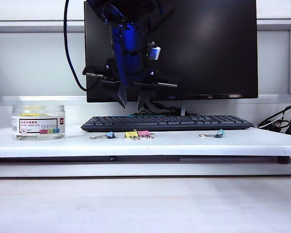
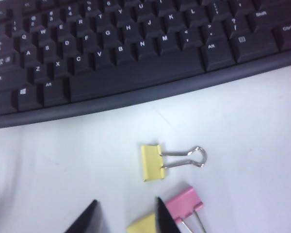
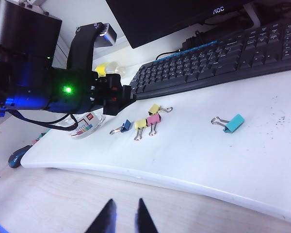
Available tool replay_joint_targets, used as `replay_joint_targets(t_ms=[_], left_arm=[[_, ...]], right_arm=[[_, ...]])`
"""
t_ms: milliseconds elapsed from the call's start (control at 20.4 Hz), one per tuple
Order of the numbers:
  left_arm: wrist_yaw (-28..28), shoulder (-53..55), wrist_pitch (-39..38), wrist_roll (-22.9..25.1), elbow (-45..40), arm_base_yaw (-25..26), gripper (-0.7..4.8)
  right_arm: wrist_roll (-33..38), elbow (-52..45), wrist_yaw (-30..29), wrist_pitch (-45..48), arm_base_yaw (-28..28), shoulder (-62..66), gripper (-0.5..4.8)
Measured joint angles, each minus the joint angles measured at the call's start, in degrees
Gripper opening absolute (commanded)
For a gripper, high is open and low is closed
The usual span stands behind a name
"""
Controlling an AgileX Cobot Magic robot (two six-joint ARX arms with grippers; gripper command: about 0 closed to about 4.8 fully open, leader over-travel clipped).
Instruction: Pick up the clips with the largest number of clips of the same color on the table and place them in a round transparent plastic box.
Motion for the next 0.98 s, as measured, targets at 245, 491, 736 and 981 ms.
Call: replay_joint_targets(t_ms=[245, 491, 736, 981], left_arm=[[0.4, 1.6, -0.2, -1.1, 0.0, 0.2, 1.55], [3.1, 4.1, -1.1, -1.1, -0.2, 0.7, 1.56], [4.9, 5.1, -1.1, -1.1, -0.1, 2.1, 1.64], [6.6, 5.2, -0.9, -1.1, -0.2, 2.3, 1.83]], right_arm=[[0.0, 0.0, 0.0, 0.0, 0.0, 0.0, 0.63], [0.0, 0.0, 0.0, 0.0, 0.0, 0.0, 0.63], [0.0, 0.0, 0.0, 0.0, 0.0, 0.0, 0.63], [0.0, 0.0, 0.0, 0.0, 0.0, 0.0, 0.63]])
